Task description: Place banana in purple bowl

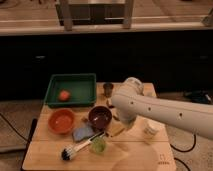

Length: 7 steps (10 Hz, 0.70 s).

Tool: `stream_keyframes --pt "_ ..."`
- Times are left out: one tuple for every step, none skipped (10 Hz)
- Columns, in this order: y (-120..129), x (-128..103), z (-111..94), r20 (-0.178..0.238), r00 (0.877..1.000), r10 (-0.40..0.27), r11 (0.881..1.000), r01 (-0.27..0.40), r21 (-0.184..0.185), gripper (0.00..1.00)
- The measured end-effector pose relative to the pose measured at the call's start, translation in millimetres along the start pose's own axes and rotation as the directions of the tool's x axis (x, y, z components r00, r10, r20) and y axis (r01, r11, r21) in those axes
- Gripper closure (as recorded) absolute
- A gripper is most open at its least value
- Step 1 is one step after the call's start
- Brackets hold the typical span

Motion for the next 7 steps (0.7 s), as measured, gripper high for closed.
stream_keyframes --pt "-8 -7 -3 -0.001 1.000 -0.019 1.000 0.019 -0.001 0.95" --pt "-16 -10 -6 -0.006 0.999 -0.037 0.999 0.037 -0.005 0.95" --pt "-24 -14 -8 -0.010 0.998 -0.058 0.998 0.058 -0.010 0.95" --pt "-30 -17 -10 -0.011 0.997 -0.074 0.997 0.074 -0.014 0.95" --pt "-36 -21 -11 -0.013 0.996 -0.089 0.996 0.089 -0.017 0.95" --pt "-46 -24 -12 -0.016 0.993 -0.114 0.993 0.113 -0.028 0.95" --pt "-51 -27 -13 -0.017 0.992 -0.126 0.992 0.125 -0.031 0.95"
